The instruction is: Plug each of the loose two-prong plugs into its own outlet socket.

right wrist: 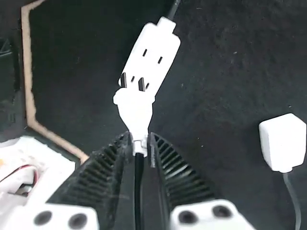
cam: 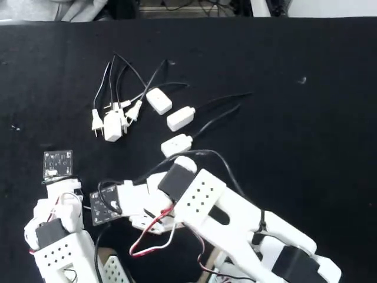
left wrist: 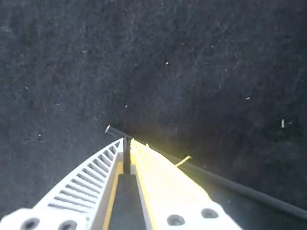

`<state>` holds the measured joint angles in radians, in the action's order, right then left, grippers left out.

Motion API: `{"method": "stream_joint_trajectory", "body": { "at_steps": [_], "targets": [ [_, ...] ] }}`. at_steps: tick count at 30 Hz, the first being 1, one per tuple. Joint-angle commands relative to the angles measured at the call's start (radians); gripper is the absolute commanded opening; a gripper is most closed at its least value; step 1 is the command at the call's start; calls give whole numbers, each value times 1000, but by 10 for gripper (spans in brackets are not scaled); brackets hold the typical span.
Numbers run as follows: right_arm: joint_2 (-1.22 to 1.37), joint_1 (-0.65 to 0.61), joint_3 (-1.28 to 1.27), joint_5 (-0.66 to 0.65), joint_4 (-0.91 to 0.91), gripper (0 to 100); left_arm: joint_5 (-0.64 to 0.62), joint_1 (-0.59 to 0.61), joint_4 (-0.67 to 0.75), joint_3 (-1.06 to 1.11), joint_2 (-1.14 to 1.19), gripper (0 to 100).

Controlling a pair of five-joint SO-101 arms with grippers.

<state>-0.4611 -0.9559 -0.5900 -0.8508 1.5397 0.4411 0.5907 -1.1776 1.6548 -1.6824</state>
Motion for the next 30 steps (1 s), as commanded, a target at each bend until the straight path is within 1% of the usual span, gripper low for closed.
{"method": "stream_joint_trajectory", "body": {
  "at_steps": [1, 5, 8, 11, 14, 17, 21, 24, 26, 30],
  "targets": [
    [-2, -12, 41, -35, 44, 11, -8, 7, -25, -1, -49, 33],
    [4, -11, 12, -35, 26, 11, -8, 7, -52, 7, -98, 33],
    [-1, 23, 7, -32, 0, 11, -8, 7, -63, 8, -118, 33],
    [-24, 112, 27, -21, -3, 11, -9, 7, -63, 7, -126, 33],
    [-108, 199, 68, 32, -9, 11, -8, -4, -54, -4, -121, 34],
    [-226, 213, 88, 97, -46, 11, -6, -53, -57, -74, -120, 34],
    [-357, 210, 53, 176, -155, 11, -11, -71, -61, -249, -104, 34],
    [-392, 210, -19, 184, -241, 11, -12, -85, -54, -349, -6, 34],
    [-390, 210, -76, 184, -290, 11, -21, -127, -54, -412, 110, 34],
    [-407, 213, -186, 184, -411, 11, -130, -242, -54, -570, 405, 34]
  ]
}}
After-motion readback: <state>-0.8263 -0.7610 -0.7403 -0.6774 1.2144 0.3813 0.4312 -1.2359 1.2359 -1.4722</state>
